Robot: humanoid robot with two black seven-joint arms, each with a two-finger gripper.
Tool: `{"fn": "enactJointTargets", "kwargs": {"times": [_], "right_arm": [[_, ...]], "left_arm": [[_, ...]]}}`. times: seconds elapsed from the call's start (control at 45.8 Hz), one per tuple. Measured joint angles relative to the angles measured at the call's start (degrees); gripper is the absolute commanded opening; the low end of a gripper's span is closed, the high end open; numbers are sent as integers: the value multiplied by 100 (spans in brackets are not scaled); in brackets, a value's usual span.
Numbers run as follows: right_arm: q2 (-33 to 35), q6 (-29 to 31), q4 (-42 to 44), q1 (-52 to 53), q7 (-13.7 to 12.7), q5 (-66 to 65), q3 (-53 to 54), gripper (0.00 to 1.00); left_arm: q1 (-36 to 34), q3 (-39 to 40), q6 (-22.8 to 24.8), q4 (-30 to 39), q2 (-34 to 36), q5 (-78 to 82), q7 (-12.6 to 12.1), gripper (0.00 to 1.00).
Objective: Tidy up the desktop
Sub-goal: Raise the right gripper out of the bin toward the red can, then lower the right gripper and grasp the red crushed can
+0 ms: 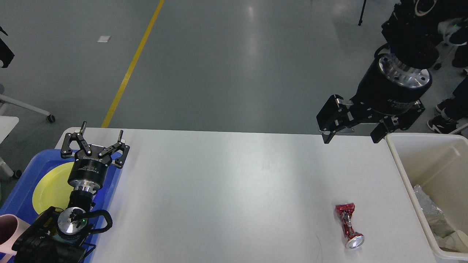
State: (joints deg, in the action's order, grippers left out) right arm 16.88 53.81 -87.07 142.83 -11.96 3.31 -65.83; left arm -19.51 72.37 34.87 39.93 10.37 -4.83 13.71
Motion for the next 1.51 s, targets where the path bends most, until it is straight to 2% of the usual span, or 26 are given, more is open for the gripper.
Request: {"fn": "enactJointTargets", "kwargs": {"times": [0.219, 0.393, 0.852, 1.114, 1.224, 1.311, 1.508], "right_arm": [[296, -49, -340, 192, 1, -32, 69, 100], [491, -256, -348, -93, 2, -127, -4, 97], [257, -2690, -27, -3168, 3, -923, 63, 97], [-25, -3491, 779, -4827, 2, -1419, 96, 97], [-337, -3826, 1198, -5407, 3, -1438, 108, 95], [-479, -4113, 1401, -5717, 2, -1440, 109, 90], [-571, -4560, 1726, -6262, 2, -1444, 106, 90]], "left_arm": [[-1, -1, -4, -2, 0, 0, 0, 96], [-1, -1, -7, -3, 0, 0, 0, 96], [-1, -4, -7, -3, 0, 1, 0, 96], [0, -4, -7, -1, 0, -1, 0, 96], [0, -3, -7, 1, 0, 0, 0, 96], [0, -3, -7, 1, 0, -1, 0, 96], [0, -3, -6, 1, 0, 0, 0, 96]]}}
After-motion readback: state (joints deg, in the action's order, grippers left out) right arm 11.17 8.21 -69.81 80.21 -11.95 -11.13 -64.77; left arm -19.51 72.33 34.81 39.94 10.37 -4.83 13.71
